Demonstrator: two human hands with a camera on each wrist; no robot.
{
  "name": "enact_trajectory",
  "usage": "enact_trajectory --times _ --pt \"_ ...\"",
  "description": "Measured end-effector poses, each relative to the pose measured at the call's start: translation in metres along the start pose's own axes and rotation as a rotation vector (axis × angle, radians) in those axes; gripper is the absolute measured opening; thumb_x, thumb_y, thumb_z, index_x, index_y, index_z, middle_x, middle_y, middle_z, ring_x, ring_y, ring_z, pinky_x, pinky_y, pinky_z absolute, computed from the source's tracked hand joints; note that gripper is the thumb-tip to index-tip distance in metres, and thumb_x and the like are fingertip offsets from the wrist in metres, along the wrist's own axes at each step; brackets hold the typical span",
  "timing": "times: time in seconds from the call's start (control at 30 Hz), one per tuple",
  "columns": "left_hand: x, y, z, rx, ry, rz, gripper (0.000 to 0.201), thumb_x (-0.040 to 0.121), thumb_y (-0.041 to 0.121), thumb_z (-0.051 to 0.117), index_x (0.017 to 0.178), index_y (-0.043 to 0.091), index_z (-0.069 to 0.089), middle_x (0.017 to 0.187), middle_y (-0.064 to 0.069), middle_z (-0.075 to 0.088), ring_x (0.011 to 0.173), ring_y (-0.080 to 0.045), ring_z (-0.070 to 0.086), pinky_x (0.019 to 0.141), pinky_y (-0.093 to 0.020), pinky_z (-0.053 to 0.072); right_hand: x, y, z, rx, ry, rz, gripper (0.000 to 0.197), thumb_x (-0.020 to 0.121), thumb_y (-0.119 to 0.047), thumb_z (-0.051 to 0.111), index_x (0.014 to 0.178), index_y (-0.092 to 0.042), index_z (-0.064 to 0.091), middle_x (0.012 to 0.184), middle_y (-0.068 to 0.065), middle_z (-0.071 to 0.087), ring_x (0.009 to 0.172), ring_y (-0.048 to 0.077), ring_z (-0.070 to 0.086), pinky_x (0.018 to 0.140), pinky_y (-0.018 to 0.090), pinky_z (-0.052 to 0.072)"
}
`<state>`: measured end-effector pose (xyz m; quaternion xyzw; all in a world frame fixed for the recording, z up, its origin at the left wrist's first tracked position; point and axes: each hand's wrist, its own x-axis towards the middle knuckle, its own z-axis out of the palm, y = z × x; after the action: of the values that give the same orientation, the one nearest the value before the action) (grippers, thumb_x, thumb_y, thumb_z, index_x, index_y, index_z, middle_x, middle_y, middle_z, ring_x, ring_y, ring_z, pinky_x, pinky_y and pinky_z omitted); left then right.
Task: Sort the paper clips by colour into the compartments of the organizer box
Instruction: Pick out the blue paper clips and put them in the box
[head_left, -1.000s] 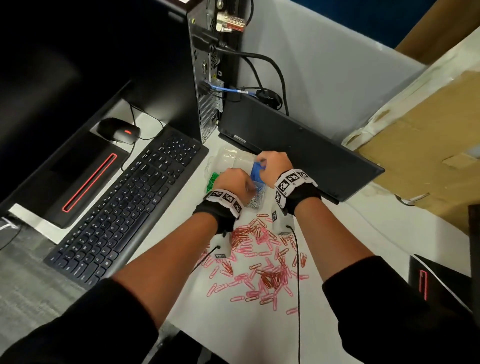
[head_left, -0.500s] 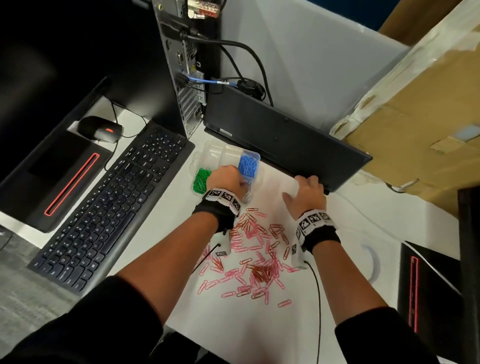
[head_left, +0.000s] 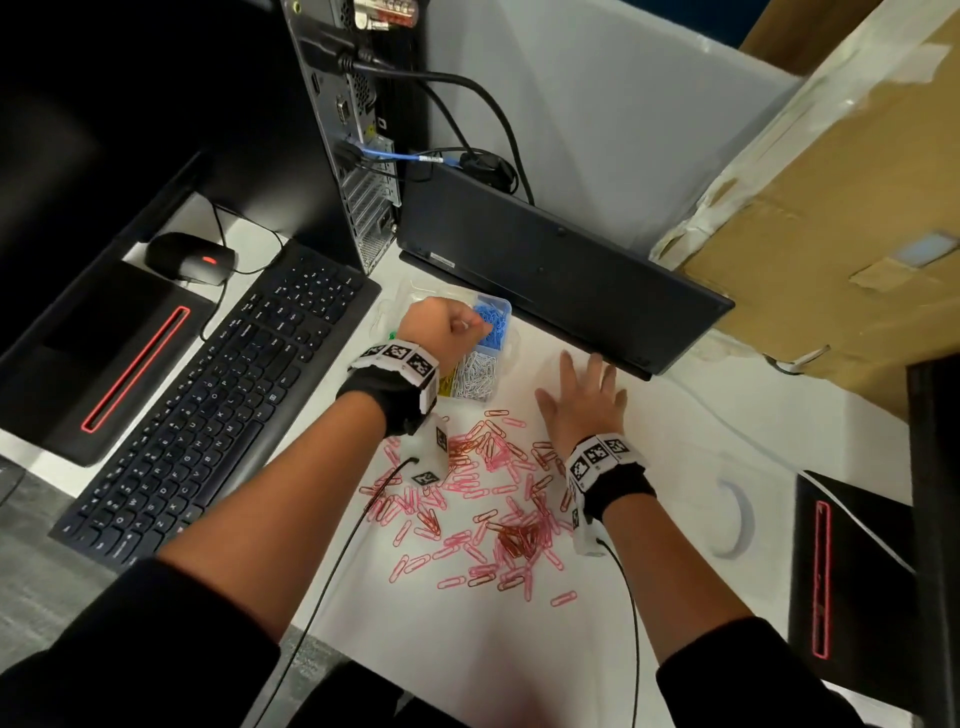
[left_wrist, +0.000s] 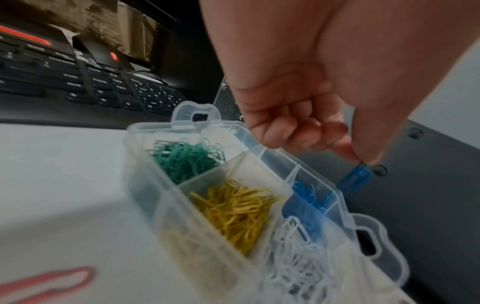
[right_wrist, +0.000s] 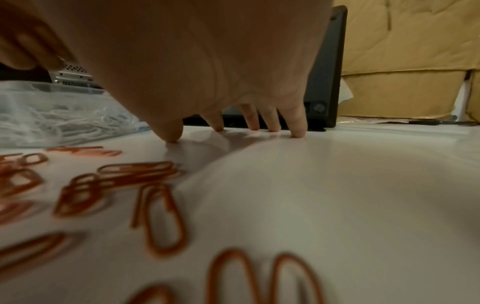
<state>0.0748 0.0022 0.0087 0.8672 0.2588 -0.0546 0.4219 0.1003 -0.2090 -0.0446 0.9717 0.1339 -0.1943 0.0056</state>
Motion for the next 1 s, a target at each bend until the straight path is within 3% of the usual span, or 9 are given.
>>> enact_trajectory --times 0.3,0.4,0.47,0.53,0.6,0.73,0.87,0.93,1.0 --pt "0.015 0.020 0.004 0.043 0.004 0.000 0.017 0.092 0.024 0.060 0.095 0.016 0.074 0.093 -0.003 0.072 0.081 -0.016 0.063 0.075 -0.025 0.051 -0.004 0.005 -0.001 -0.033 -0.089 -0.054 0.069 0.101 -0.055 0.030 0.156 -0.030 -0.003 0.163 0.013 -0.008 0.150 0.039 -0.003 0.119 0.056 0.014" --pt "0.002 0.014 0.009 0.039 -0.003 0.026 0.014 0.090 0.022 0.062 0.100 0.023 0.072 0.087 0.002 0.068 0.082 -0.017 0.064 0.082 -0.029 0.053 -0.008 0.008 -0.002 0.057 -0.079 -0.061 0.062 0.103 -0.047 0.034 0.156 -0.031 0.006 0.164 0.010 -0.005 0.150 0.035 -0.002 0.120 0.053 0.011" --pt "-0.011 0.008 0.006 0.002 -0.008 0.062 0.009 0.088 0.024 0.065 0.095 0.023 0.071 0.083 0.002 0.067 0.078 -0.015 0.063 0.079 -0.028 0.053 -0.014 0.008 -0.002 0.176 0.000 -0.067 0.053 0.103 -0.039 0.039 0.153 -0.027 0.025 0.163 0.010 0.010 0.150 0.033 0.010 0.120 0.048 0.015" --pt "-0.027 -0.002 -0.004 -0.031 -0.057 0.100 0.006 0.087 0.027 0.068 0.087 0.022 0.070 0.078 0.003 0.066 0.071 -0.011 0.059 0.068 -0.025 0.050 -0.022 0.006 -0.002 0.289 0.118 -0.158 0.036 0.101 -0.030 0.047 0.135 -0.021 0.055 0.148 0.011 0.038 0.136 0.029 0.035 0.114 0.040 0.031" --pt "-0.042 -0.016 -0.019 -0.032 -0.145 0.125 0.008 0.086 0.030 0.070 0.083 0.023 0.071 0.071 0.002 0.064 0.062 -0.008 0.055 0.060 -0.021 0.044 -0.031 0.002 0.001 0.326 0.160 -0.271 0.020 0.095 -0.024 0.055 0.106 -0.019 0.072 0.120 0.005 0.055 0.111 0.021 0.049 0.095 0.030 0.043" --pt "-0.066 -0.055 -0.056 0.058 -0.182 0.054 0.007 0.081 0.030 0.075 0.076 0.027 0.072 0.072 0.006 0.071 0.068 -0.009 0.066 0.065 -0.022 0.052 -0.039 -0.012 0.006 0.436 0.114 -0.244 0.015 0.086 -0.029 0.069 0.093 -0.017 0.074 0.098 0.002 0.059 0.093 0.018 0.055 0.082 0.026 0.044" --pt "-0.086 -0.100 -0.074 0.171 -0.079 -0.002 0.008 0.078 0.023 0.077 0.073 0.027 0.072 0.070 0.007 0.070 0.068 -0.014 0.067 0.070 -0.026 0.056 -0.044 -0.023 0.004 0.453 0.069 -0.189 0.010 0.086 -0.025 0.073 0.086 -0.015 0.075 0.091 -0.001 0.058 0.083 0.014 0.056 0.076 0.026 0.048" --pt "-0.096 -0.117 -0.072 0.232 -0.010 -0.039 0.005 0.078 0.022 0.076 0.080 0.026 0.072 0.069 0.009 0.066 0.067 -0.013 0.064 0.075 -0.028 0.056 -0.045 -0.027 0.000 0.439 0.025 -0.178 0.011 0.085 -0.024 0.073 0.085 -0.013 0.076 0.086 -0.003 0.056 0.081 0.014 0.057 0.072 0.024 0.044" --pt "-0.108 -0.128 -0.063 0.246 -0.001 -0.081 0.020 0.077 0.026 0.078 0.096 0.024 0.072 0.070 0.009 0.065 0.067 -0.013 0.061 0.076 -0.027 0.054 -0.047 -0.030 -0.004 0.421 -0.030 -0.171 0.010 0.086 -0.021 0.072 0.082 -0.012 0.075 0.080 -0.004 0.058 0.079 0.015 0.059 0.070 0.025 0.047"
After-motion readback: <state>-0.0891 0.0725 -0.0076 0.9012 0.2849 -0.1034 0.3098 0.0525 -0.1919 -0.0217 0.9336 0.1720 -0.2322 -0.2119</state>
